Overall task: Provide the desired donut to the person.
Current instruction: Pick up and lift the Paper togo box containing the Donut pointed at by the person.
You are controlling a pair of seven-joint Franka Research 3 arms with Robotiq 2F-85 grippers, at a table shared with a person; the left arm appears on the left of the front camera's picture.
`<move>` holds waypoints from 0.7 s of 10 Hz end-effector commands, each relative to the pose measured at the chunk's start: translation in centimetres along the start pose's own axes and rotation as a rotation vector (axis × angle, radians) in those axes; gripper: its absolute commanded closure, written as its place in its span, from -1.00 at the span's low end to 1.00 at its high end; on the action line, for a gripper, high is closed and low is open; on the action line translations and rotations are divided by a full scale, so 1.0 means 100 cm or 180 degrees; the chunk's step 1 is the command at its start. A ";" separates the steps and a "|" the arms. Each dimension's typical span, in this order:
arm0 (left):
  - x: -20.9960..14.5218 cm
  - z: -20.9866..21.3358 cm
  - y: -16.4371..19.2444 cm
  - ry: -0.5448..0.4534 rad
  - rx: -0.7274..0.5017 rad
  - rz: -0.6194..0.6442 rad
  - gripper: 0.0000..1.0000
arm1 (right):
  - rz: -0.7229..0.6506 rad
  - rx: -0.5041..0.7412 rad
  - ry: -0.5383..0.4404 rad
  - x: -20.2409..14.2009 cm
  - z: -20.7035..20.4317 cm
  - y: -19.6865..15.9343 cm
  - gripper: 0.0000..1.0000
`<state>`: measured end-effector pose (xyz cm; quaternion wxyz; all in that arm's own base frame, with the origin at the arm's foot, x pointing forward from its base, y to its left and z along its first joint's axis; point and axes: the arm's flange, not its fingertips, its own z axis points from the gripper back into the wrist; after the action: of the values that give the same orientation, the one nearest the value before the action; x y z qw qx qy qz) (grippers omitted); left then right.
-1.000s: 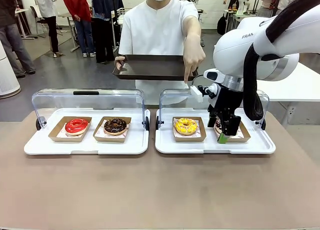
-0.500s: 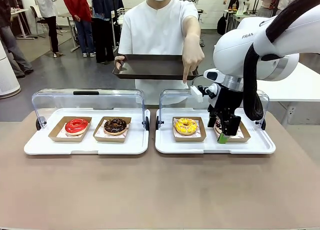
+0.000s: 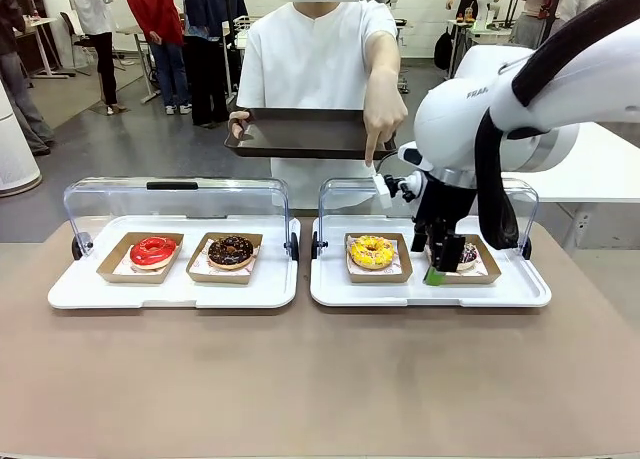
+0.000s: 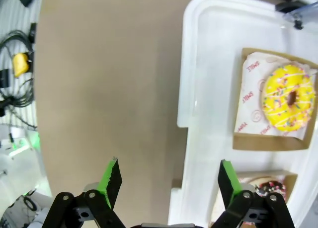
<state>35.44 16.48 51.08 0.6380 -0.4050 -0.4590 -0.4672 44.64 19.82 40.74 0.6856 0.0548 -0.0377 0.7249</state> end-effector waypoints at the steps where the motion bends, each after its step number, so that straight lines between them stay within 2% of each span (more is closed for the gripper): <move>1: 0.001 0.002 -0.001 -0.0020 -0.0007 -0.0011 -1.00 | -0.0045 -0.0060 0.0139 0.018 -0.017 -0.012 -1.00; 7: 0.001 0.002 -0.001 -0.0020 -0.0007 -0.0011 -1.00 | -0.0353 -0.0211 0.0301 0.026 -0.048 -0.044 -1.00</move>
<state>35.45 16.48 51.07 0.6379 -0.4051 -0.4590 -0.4672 47.83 22.76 36.70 0.7129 0.0195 -0.0275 0.7004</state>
